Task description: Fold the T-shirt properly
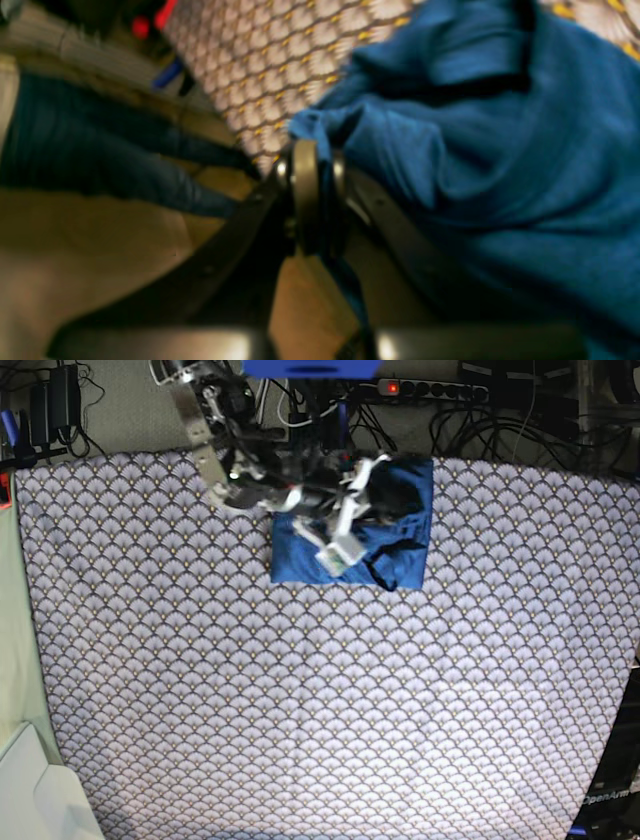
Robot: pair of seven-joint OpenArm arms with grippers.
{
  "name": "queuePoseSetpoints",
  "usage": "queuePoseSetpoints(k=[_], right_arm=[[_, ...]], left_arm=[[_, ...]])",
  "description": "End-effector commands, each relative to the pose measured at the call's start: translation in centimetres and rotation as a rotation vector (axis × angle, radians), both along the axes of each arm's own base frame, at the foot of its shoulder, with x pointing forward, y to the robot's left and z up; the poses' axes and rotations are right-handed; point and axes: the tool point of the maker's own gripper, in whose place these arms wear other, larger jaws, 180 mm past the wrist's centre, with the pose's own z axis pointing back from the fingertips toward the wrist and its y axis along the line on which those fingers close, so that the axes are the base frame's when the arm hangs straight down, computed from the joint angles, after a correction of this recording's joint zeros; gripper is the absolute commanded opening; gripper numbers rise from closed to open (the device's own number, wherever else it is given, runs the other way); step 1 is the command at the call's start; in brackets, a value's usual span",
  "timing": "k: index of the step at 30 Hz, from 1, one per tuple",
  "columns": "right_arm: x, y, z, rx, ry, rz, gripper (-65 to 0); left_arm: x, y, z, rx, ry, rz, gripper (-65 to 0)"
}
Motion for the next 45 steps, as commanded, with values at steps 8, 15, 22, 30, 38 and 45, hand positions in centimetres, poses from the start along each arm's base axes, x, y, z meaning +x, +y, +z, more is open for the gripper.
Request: queuePoseSetpoints(k=[8,15,22,30,38,45], right_arm=[[-1.4,3.8,3.0,0.047,-0.111,0.178,-65.0],[-1.7,3.8,2.7,0.039,-0.105,0.188,-59.3],[-1.6,3.8,2.7,0.039,-0.105,0.187,-41.1],[0.5,2.1,2.9,0.006,-0.15,0.16,-36.1],[5.5,-0.2,0.8,-0.066,-0.128,0.078,-40.0],[7.8,-1.0,-1.0,-0.119,-0.097,0.066,-43.7]], left_arm=[[0.4,0.7,1.7,0.05,-0.026,-0.004,-27.5],[0.4,0.7,1.7,0.05,-0.026,-0.004,-27.5],[0.4,0.7,1.7,0.05,-0.026,-0.004,-27.5],[0.3,0.7,1.7,0.052,-0.022,-0.005,-27.5],[0.3,0.6,1.8,0.055,-0.018,-0.009,-27.5],[0.3,0.6,1.8,0.054,-0.017,-0.009,-27.5]])
